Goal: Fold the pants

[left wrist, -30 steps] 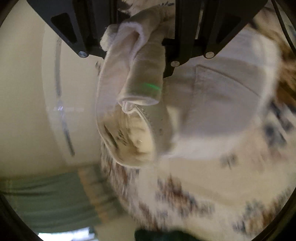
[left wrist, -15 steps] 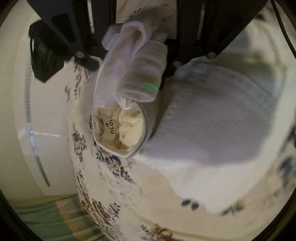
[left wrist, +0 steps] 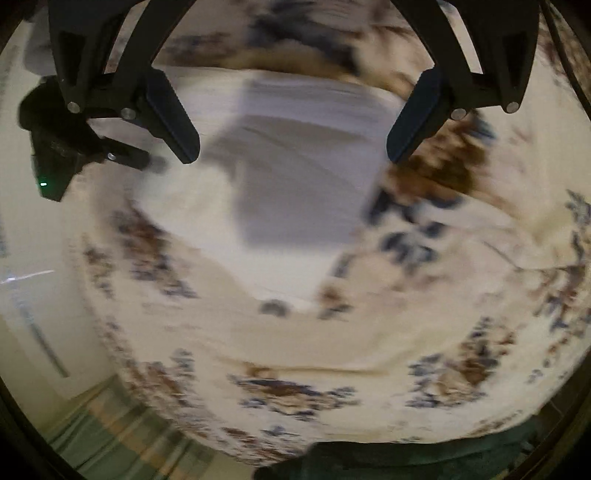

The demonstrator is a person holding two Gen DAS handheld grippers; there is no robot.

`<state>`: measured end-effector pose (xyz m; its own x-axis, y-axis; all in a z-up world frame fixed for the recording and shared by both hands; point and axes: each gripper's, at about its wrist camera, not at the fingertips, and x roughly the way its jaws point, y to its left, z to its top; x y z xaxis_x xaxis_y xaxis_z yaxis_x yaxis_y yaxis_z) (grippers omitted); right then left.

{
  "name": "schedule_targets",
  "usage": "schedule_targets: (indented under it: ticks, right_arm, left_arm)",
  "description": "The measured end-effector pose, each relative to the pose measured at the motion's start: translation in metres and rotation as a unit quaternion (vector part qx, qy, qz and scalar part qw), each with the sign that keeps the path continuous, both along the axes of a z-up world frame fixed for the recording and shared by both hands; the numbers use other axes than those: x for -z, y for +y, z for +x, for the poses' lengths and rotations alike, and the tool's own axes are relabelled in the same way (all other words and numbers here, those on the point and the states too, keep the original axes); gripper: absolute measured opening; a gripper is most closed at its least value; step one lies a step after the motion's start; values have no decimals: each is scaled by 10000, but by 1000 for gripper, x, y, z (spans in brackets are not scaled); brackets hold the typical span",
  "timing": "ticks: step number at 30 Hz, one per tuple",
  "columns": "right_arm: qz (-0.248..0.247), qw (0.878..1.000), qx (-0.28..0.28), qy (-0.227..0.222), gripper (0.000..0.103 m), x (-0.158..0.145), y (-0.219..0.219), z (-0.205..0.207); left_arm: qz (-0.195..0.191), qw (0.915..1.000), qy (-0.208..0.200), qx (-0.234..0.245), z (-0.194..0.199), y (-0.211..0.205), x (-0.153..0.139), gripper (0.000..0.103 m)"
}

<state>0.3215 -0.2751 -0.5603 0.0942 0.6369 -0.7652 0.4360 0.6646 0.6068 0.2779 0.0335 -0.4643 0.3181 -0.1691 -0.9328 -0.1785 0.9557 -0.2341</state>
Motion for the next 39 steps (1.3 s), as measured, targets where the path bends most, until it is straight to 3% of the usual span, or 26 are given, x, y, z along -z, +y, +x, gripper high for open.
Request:
schedule_targets:
  ticks: [5,6,7,10,12,16,19,23,29,31,34,35,39]
  right_arm:
    - [-403,9981,-444,104,93,35,42,19]
    - [-590,9968,-520,-119,71,30,53,22]
    - [-760,9947,-633,-272,41,26,60,23]
    - [-1506,9777,-1232,-785,21,-4,93,24]
    - [-1544,9764,-1165,-965,19,-20,93,19]
    - [-1714,9743,-668,-1301,18,-66,61,1]
    - [-1769,9770,-351,-1140,18,-77,18,-11]
    - [-1891,9795,-60,-690,18,-64,-42,-32]
    - [-1857,9820,175,-284,19,-13,-81,-42]
    - [-1890,9815,167,-247,25,-3,-83,-44]
    - [-1769,9835,372,-70,69,10,-100,-49]
    - [-1595,9858,527,61,72,16,-109,-53]
    - [-871,9844,1478,397,78,23,-145,-77]
  left_arm:
    - [488,9977,381,-269,6,32,33,103]
    - [529,9971,461,-297,7,37,36,103]
    - [528,9969,484,-331,8,40,39,103]
    - [576,9965,470,-380,10,44,36,103]
    - [524,9971,407,-375,12,44,29,103]
    - [312,9987,269,-291,21,37,10,103]
    - [64,9998,158,-126,34,24,-1,103]
    - [-207,9992,143,304,58,-9,-1,103]
    - [261,9888,791,1239,88,-66,61,103]
    - [484,9844,1010,1360,91,-71,82,103]
    - [216,9860,1125,1211,91,-60,94,103]
    - [92,9871,1095,1168,91,-57,92,103]
    - [194,9907,784,1097,87,-46,69,103]
